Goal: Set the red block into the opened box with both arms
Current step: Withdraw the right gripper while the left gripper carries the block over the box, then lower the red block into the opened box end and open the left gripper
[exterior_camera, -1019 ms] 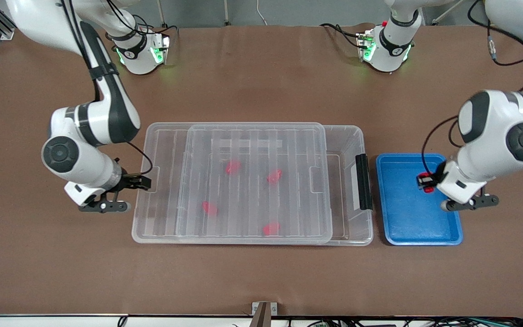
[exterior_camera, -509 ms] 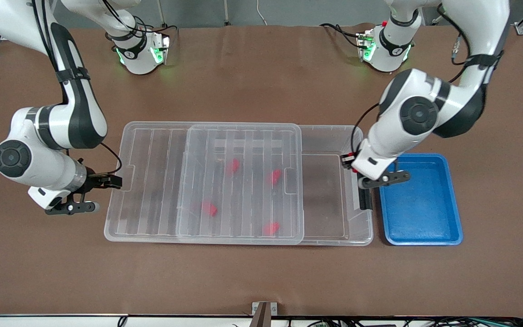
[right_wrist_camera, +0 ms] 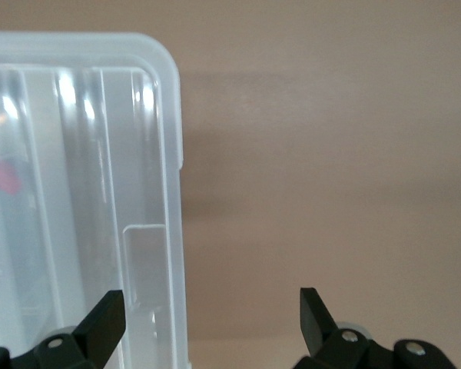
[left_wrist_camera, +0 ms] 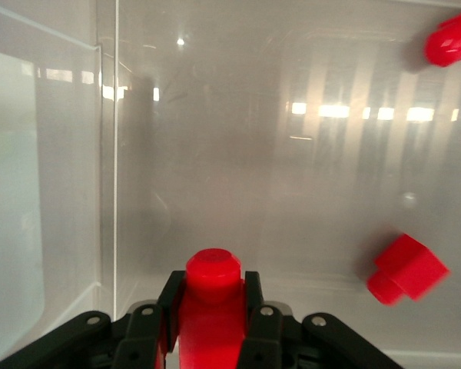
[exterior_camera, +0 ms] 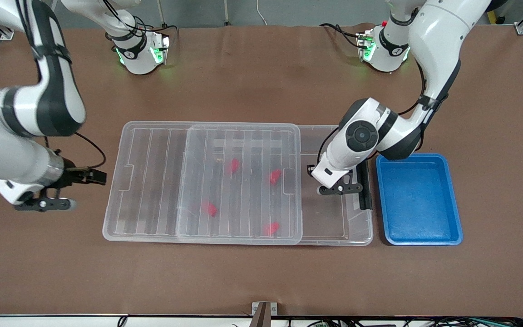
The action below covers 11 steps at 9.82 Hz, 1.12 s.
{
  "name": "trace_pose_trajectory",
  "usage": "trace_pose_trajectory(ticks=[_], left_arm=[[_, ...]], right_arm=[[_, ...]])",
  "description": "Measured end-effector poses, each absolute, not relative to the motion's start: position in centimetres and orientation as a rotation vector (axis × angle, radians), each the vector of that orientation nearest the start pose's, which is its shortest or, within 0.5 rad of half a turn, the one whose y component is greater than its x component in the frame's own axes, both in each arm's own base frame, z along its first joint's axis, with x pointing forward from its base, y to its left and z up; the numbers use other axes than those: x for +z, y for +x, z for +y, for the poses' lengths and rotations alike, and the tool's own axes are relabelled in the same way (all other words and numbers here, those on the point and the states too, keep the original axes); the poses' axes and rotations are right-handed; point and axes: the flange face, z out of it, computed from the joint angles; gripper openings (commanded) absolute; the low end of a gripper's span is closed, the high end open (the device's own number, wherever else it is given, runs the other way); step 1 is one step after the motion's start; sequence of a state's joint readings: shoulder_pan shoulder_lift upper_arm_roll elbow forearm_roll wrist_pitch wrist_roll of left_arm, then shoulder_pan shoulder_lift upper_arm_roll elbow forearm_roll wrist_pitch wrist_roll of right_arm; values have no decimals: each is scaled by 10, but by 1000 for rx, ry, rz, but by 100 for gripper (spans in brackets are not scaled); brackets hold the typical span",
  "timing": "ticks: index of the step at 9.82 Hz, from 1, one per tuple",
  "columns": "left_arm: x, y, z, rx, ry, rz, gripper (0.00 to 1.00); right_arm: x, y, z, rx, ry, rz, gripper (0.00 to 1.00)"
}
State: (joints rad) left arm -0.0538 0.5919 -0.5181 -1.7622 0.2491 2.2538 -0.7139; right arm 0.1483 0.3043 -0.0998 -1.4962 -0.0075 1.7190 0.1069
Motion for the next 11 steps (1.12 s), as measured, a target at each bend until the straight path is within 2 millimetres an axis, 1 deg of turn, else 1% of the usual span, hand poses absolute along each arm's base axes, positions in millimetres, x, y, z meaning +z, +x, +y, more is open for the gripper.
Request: trace_pose_trajectory(ticks=[1,2,3,4,5,7,8,9,10,11], left_arm=[[249,574,-322,99,-3209,-80,6],[234,574,-323,97,-3221,-71,15],[221,570,-326,101,-3232,-62,34],[213,567,-330,109,-3237,-50,66],[209,566,-331,112,-3235,-42,100],[212,568,-329,101,-3236,-55,100],[219,572,-327,86,-3232,-70,100],[234,577,-324,68,-3222,-78,100],[259,583,-320,41,-3203,-85,100],[294,589,-317,-1,-3184,-90,100]], right_arm=[[528,635,21,74,-3178,179,100],[559,622,-7,45,-3158,267,100],[582,605,-36,54,-3120,346,100],[602,587,-56,73,-3091,397,100],[620,573,-63,72,-3080,413,100],[640,559,-62,79,-3080,409,100],[644,557,-63,79,-3088,411,100],[644,557,-64,80,-3093,413,100],[644,557,-63,81,-3095,413,100],[644,557,-62,80,-3095,410,100]])
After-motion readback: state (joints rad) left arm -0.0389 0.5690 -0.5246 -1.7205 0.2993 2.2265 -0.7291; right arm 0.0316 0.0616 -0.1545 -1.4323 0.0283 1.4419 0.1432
